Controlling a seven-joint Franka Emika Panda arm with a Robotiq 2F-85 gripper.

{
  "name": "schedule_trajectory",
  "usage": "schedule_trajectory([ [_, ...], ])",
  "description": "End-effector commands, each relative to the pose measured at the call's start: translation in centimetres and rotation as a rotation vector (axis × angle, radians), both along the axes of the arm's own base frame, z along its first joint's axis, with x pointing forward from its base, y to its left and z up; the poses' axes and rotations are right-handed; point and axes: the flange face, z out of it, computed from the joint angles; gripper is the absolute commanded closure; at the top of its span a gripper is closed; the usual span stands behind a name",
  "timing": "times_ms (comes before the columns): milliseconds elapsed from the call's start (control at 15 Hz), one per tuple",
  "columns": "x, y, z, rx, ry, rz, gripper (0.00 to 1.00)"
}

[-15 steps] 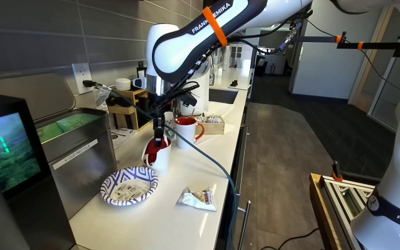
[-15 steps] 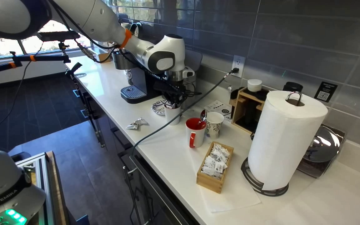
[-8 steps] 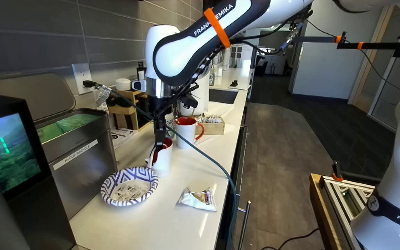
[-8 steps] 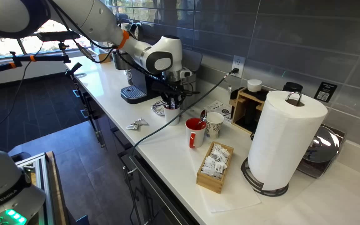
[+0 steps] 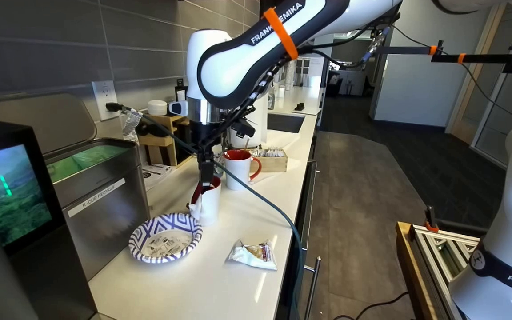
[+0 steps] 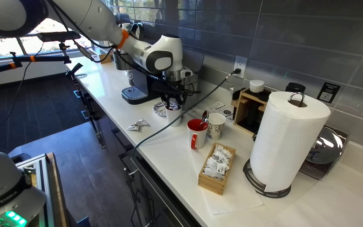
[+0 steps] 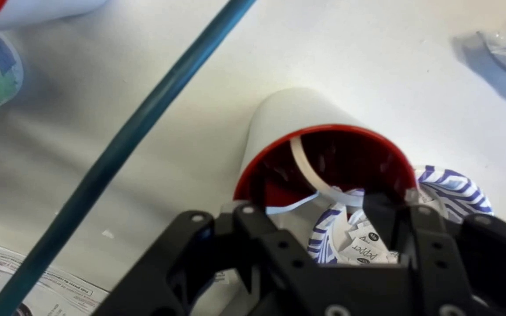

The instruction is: Pick up the broken piece of the mug from the back of the counter and put it in the broken mug.

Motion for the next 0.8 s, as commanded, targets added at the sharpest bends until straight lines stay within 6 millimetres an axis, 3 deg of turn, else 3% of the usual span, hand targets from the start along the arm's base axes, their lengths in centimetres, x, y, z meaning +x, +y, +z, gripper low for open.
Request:
schedule_trajectory([
  [0,-0.4,0.2,1.6,0.039,-0.025,-0.039,0.1],
  [400,-0.4,0.6,4.3,0.117,-0.055,-0.084,0.16],
  [467,-0.5,0.6,4.5,0.124,-0.055,-0.089,0.24],
  [533,-0.5,0.8,4.5,0.126,-0.054,-0.093,0.49],
  [600,-0.6,0.9,4.3,0.12,-0.058,-0.094,0.5],
  [733,-0.7,1.0,4.1,0.112,-0.054,-0.096,0.66],
])
